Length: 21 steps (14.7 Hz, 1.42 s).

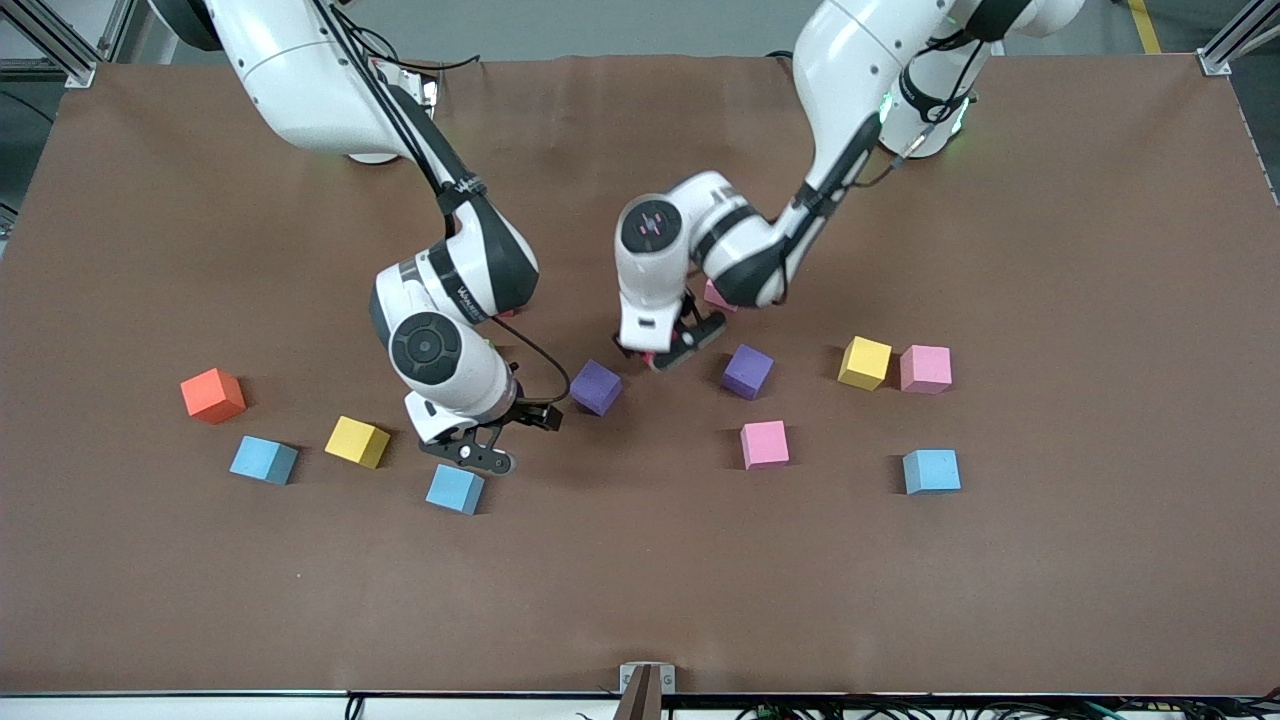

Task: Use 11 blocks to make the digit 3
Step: 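Grasp the red cube with the left gripper while the right gripper grasps the purple cube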

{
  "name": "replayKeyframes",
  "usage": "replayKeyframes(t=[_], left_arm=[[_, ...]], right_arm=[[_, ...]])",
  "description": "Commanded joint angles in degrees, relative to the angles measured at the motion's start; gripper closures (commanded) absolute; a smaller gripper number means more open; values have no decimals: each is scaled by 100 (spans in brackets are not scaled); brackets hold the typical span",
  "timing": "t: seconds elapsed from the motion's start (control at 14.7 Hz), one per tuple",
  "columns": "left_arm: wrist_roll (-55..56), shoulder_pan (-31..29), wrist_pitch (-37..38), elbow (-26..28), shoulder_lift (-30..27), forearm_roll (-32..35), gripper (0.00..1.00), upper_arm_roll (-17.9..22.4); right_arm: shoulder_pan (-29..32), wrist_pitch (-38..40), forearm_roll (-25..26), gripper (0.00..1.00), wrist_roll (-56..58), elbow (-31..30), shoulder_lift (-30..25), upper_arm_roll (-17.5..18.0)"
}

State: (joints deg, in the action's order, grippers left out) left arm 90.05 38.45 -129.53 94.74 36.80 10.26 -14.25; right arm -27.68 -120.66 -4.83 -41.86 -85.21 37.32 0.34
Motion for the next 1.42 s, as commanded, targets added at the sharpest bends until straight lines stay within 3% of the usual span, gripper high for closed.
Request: replayKeyframes(t=[0.0,0.47,0.61,0.81,1.36], left_arm=[[-223,-48,-107,825,-524,239,87,-332],[-934,-57,-819,1547,-507,1047,84,-913],[-1295,-66,-837,1556,-489,1048,83,-983],[-1384,-75,-872,1583,-454,1048,83,-1027],[-1499,-128,-1566,1925,-375,1048,77,-1115]], right_arm=[[0,7,-79,0,-94,-92,4,-43],[-553,-1,-88,0,-981,-110,153,-43],[-694,-63,-106,0,-1226,-110,258,-34],[-747,-98,-632,0,-1263,-110,338,-43],[-1011,-889,-748,0,-1789,-540,399,-43]])
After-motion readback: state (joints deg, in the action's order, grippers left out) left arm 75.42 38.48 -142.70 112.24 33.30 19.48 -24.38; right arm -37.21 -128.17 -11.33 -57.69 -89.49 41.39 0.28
